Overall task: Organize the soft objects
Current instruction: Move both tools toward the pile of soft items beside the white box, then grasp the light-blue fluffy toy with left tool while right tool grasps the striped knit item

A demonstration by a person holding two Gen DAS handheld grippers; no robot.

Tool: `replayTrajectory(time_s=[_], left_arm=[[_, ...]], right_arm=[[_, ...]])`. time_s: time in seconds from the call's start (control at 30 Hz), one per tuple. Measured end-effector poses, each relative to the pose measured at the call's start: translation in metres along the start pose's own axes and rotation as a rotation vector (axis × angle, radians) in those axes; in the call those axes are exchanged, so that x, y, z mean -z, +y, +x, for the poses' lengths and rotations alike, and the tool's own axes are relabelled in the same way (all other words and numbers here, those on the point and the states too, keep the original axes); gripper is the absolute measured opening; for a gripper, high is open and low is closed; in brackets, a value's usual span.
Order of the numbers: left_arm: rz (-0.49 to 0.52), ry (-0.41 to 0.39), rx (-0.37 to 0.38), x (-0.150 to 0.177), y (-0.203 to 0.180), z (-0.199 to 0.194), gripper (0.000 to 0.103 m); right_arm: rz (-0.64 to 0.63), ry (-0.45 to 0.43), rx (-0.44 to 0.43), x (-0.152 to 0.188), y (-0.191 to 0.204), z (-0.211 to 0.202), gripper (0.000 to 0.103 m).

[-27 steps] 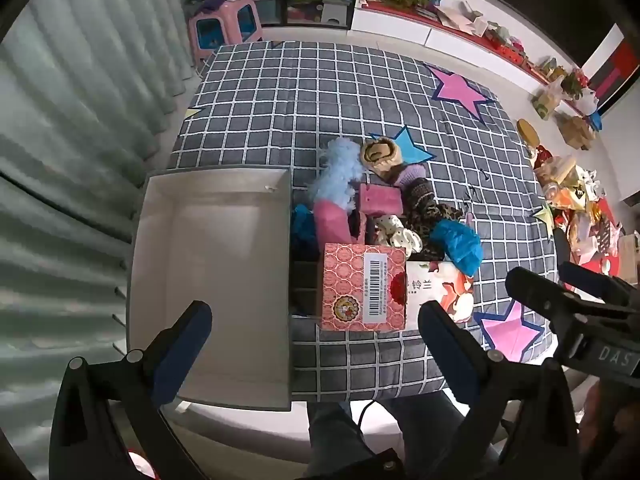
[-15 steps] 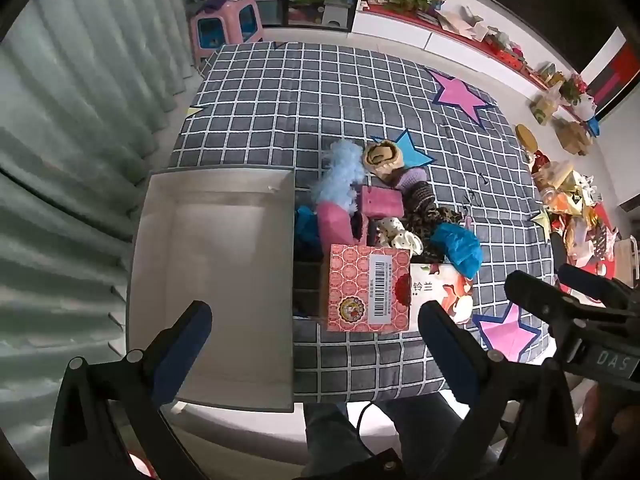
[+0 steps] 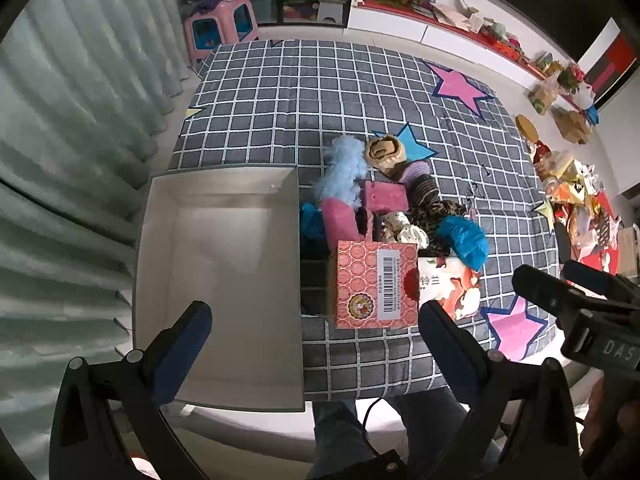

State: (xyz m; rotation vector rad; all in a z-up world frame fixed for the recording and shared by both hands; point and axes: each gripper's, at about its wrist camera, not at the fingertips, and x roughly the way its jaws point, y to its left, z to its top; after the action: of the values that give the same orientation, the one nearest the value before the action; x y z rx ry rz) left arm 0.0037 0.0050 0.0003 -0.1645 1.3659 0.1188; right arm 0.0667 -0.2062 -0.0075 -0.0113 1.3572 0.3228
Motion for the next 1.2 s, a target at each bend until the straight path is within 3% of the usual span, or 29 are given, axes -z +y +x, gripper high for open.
replayTrajectory(time_s=[0.27,0.6,0.77,1.07,1.2], left_arm=[[0.043,0.019,-0.041,-0.013,-0.004,0.015,0.103],[0.088,0.052,-0.085,-0.067,-0.031,0.048,0.103],[0.087,0.074,-0.094,-0.1,-0.045,0.075,0.103],[0.124,0.18,-0.213,-0.152,-0.064,0.16,0.103],[0.132,0.238,-0.254,-0.16,-0.065,0.192,0.103]], right_arm=[[0.058,0.037,-0.006,0.0,-0.021,0.019,0.103],[0.119,0.119,-0.007,-0.017,-0.067,0.061,0.103],[0.108,0.14,-0.008,-0.042,-0.084,0.076,0.103],[0.07,0.183,-0.052,-0.101,-0.091,0.127,0.103],[0.065,0.211,-0.078,-0.122,-0.088,0.159,0.103]])
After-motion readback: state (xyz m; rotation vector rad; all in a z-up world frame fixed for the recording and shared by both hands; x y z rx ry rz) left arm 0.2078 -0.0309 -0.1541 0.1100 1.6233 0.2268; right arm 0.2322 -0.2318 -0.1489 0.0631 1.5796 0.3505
